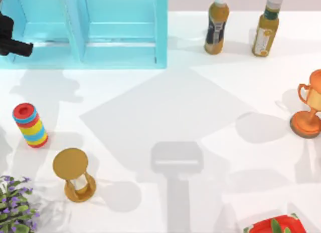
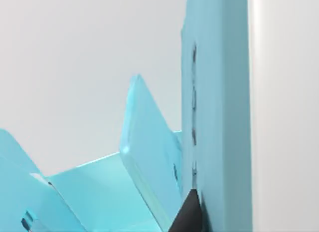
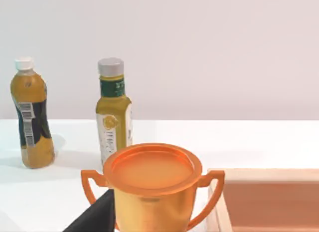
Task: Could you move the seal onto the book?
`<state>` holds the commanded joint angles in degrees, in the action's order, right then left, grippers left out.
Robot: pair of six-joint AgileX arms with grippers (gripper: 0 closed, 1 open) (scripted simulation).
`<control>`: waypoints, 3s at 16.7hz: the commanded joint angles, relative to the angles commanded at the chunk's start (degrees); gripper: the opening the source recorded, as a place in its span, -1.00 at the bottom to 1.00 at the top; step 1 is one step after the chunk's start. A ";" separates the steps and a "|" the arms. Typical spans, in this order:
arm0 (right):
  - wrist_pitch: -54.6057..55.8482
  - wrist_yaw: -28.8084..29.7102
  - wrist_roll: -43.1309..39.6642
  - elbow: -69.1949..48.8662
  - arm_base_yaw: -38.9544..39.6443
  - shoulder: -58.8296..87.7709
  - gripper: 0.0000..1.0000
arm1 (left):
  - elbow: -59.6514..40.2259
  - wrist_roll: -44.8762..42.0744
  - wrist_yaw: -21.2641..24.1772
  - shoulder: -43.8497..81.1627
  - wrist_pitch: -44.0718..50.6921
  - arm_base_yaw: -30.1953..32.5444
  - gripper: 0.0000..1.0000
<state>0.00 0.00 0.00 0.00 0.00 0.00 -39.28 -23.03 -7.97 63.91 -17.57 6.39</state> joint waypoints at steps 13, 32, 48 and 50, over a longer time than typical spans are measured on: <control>0.00 0.00 0.00 0.00 0.00 0.00 1.00 | -0.47 20.55 -9.81 4.66 0.36 8.88 -1.00; 0.00 0.00 0.00 0.00 0.00 0.00 1.00 | -24.91 143.31 -53.66 39.67 13.20 49.38 -1.00; 0.00 0.00 0.00 0.00 0.00 0.00 1.00 | -41.71 159.93 -63.65 60.27 26.39 59.02 -1.00; 0.00 0.00 0.00 0.00 0.00 0.00 1.00 | -41.25 159.84 -63.37 60.27 26.27 58.72 -1.00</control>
<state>0.00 0.00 0.00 0.00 0.00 0.00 -80.53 136.81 -71.34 124.18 8.70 65.11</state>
